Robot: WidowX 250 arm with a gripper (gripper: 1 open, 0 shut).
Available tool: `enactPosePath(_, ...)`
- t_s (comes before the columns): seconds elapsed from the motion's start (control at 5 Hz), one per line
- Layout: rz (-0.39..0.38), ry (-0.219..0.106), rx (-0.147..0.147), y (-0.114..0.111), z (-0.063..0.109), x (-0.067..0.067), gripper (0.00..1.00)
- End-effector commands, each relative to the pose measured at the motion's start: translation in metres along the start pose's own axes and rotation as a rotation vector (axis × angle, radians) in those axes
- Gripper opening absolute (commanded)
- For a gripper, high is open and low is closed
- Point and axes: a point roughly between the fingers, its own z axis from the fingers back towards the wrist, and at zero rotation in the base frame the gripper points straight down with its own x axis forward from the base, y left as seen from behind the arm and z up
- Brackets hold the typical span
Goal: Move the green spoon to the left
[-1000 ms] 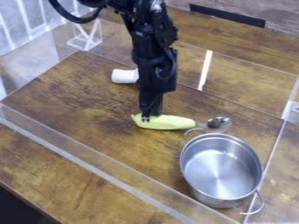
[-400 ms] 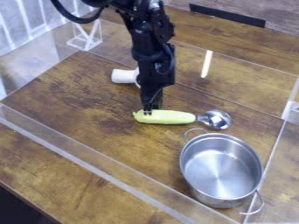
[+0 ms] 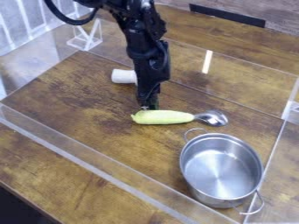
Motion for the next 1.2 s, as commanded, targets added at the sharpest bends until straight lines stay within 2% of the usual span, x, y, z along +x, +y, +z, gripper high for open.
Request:
enactPosePath(0.0, -0.05, 0.012, -0.06, -0.009, -0.006, -0.014, 1.0)
enactPosePath(0.2, -0.047, 0.005, -0.073, -0.017, 0.0, -0.01, 1.0)
enactPosePath(0.4, -0.042, -0.001, -0.08, -0.023, 0.006, -0.006, 0.0)
enactPosePath(0.8, -0.048, 0.02, -0.058, -0.033, 0.033, -0.022, 0.0)
enactPosePath(1.0, -0.046, 0.044, -0.042, -0.025, 0.052, -0.026, 0.0)
